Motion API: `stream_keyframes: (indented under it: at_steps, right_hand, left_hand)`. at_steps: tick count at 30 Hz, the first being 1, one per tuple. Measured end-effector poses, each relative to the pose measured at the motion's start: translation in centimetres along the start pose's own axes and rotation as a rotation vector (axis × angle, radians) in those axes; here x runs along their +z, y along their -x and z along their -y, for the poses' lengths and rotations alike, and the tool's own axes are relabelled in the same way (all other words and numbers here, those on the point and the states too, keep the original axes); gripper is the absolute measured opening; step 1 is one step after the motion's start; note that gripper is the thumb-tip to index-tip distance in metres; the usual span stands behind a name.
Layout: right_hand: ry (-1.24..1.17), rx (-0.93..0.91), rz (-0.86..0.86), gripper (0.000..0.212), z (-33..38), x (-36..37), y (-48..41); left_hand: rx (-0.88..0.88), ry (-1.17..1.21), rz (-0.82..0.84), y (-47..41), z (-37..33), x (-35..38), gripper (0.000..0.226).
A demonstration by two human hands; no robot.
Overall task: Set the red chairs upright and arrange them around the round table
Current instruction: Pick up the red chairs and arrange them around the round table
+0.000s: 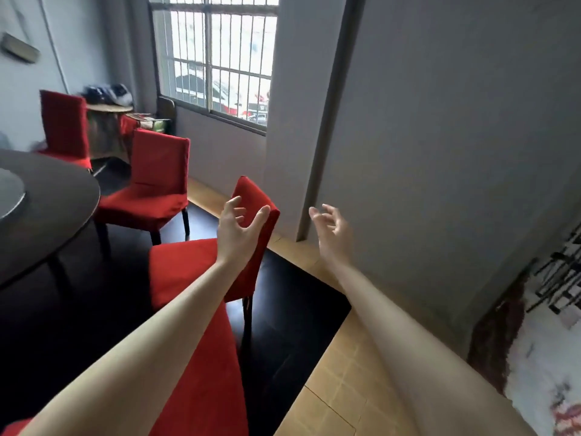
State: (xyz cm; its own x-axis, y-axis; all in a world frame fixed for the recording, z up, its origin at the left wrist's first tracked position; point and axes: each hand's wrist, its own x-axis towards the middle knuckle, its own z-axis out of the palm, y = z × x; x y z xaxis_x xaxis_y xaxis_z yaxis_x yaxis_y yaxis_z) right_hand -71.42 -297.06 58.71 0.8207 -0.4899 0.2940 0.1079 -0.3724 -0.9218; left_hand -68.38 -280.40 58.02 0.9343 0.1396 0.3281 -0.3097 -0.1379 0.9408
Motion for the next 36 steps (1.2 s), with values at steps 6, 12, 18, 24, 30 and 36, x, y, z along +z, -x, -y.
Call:
stream_keyframes:
  at_steps: [6,12,18,24,30,36]
  right_hand:
    - [-0.012,-0.003,0.118,0.053,-2.7,4.4,-7.8]
    - [-0.024,-0.042,0.294,0.045,-3.3,10.2,-11.0]
    - [-0.083,-0.107,0.551,0.044,-3.5,17.4,-12.4]
    - [-0.107,-0.185,0.846,0.046,-4.4,21.7,-12.9]
    - [-0.145,-0.218,1.124,0.048,-5.4,23.4,-10.1]
    - [-0.177,-0.207,1.32,0.052,-7.8,24.2,-6.4]
  left_hand:
    - [-0.066,-0.055,-0.098,-4.4,3.3,1.9,0.06]
    - [-0.112,-0.161,-0.257,-7.2,5.4,-0.1,0.061]
    - [-0.185,-0.257,-0.502,-8.1,7.7,-2.9,0.064]
    - [-0.279,-0.3,-0.786,-6.3,8.5,-3.1,0.067]
    - [-0.371,-0.381,-1.029,-1.3,8.9,-2.8,0.069]
    - [-0.473,-0.429,-1.236,4.4,10.2,-3.0,0.069]
